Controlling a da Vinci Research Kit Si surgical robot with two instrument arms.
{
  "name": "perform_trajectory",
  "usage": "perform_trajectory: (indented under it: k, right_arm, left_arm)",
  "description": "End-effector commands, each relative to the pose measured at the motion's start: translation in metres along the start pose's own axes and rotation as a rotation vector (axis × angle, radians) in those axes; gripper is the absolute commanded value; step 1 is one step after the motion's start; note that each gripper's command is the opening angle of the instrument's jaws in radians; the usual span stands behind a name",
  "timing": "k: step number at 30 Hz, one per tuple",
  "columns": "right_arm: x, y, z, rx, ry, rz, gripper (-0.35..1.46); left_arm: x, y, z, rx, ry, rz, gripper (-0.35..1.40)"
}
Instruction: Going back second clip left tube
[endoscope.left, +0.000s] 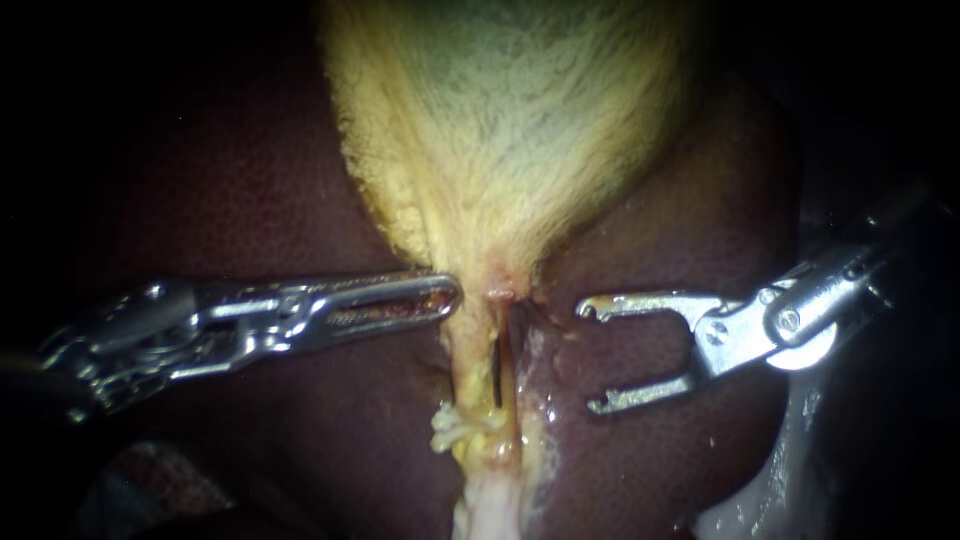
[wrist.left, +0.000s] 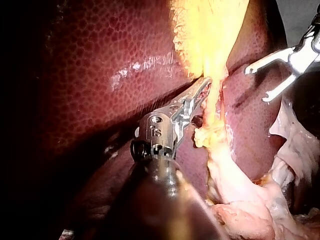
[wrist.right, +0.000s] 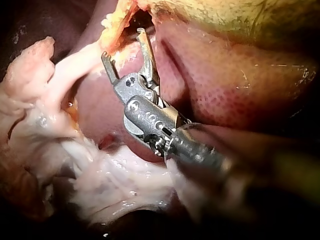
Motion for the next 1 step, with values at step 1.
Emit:
perform_trajectory:
  k: [1]
  right_arm:
    - [0.0,0.0,0.0,0.0,0.0,0.0,0.6]
  left_arm:
    - [0.0,0.0,0.0,0.0,0.0,0.0,-0.35]
